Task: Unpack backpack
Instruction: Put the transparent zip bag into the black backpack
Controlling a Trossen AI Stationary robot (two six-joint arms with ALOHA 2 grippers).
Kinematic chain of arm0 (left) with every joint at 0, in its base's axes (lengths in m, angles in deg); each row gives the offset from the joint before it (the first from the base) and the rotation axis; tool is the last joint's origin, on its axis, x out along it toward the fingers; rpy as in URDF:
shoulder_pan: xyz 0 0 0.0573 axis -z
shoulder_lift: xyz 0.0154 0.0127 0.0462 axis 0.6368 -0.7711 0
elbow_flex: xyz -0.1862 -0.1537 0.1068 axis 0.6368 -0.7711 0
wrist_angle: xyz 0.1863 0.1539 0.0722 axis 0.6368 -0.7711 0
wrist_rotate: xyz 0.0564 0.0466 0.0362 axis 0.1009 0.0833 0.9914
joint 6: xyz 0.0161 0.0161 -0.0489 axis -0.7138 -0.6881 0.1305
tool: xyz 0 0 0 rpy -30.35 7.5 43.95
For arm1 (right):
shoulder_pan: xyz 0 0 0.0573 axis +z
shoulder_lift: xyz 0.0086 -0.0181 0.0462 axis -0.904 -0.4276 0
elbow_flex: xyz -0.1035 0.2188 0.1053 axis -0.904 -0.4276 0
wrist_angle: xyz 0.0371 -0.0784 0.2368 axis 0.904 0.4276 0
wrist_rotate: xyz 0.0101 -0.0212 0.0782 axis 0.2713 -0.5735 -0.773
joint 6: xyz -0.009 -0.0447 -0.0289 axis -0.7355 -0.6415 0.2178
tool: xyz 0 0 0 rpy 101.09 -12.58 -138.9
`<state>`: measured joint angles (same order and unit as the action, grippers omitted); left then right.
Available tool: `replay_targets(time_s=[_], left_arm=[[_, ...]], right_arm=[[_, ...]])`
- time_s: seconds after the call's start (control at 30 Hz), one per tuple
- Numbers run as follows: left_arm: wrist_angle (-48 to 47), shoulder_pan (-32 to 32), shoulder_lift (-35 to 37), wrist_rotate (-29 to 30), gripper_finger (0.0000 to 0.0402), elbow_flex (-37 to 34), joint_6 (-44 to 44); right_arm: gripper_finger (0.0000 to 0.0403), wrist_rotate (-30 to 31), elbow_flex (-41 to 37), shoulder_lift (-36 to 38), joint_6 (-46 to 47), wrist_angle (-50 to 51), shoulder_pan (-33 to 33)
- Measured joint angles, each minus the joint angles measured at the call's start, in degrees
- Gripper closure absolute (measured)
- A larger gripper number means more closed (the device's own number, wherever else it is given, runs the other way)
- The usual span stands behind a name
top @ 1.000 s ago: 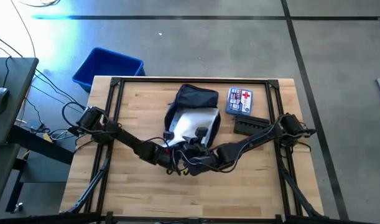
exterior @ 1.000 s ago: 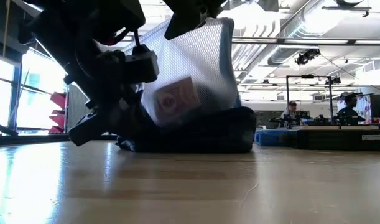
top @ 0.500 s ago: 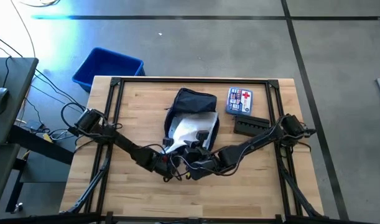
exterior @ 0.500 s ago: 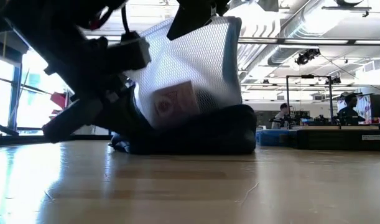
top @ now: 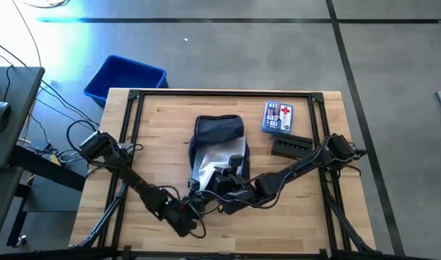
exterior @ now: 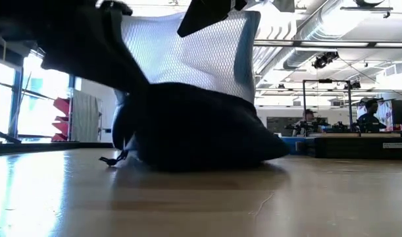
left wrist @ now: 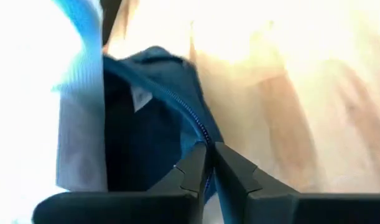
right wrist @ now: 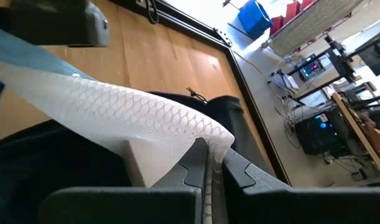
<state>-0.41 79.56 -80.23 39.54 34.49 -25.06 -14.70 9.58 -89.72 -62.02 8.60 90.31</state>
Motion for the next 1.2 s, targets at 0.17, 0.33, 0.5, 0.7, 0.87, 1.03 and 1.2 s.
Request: replay_targets(time_s=[0.17, 0.33, 0.5, 0.7, 0.87, 1.03, 1.2], left_arm=[[2.68, 0.17, 0.0, -0.8, 0.0326, 0.21, -4.49], [2.69, -1.55, -0.64, 1.28, 0.027, 0.21, -4.84], [5.96, -3.32, -1.56, 3.71, 0.0238, 0.19, -15.0], [6.39, -5.71, -1.92, 10.16, 0.0232, 0.19, -12.69], [1.06, -8.51, -1.92, 4.18, 0.0232, 0.19, -6.5], [-0.95, -11.36, -2.42, 1.44, 0.0232, -0.51, 0.0], [-1.23, -13.04, -3.96, -1.86, 0.0254, -0.51, 1.24]], right_arm=[[0.0403, -0.83, 0.0, 0.0, -0.02, 0.08, 0.04], [0.0403, -1.74, 0.0, 0.0, 1.19, 0.15, 0.02], [0.0403, -1.79, 0.0, 0.0, 1.17, 0.11, 0.02], [0.0403, -1.84, 0.0, 0.0, 1.17, 0.14, 0.02], [0.0403, -3.25, -0.02, 0.0, 1.15, 0.34, -0.05], [0.0403, -3.51, -0.04, -0.04, 1.15, 0.63, -0.13], [0.0403, -3.67, -0.09, -0.07, 1.15, 0.76, -0.07]])
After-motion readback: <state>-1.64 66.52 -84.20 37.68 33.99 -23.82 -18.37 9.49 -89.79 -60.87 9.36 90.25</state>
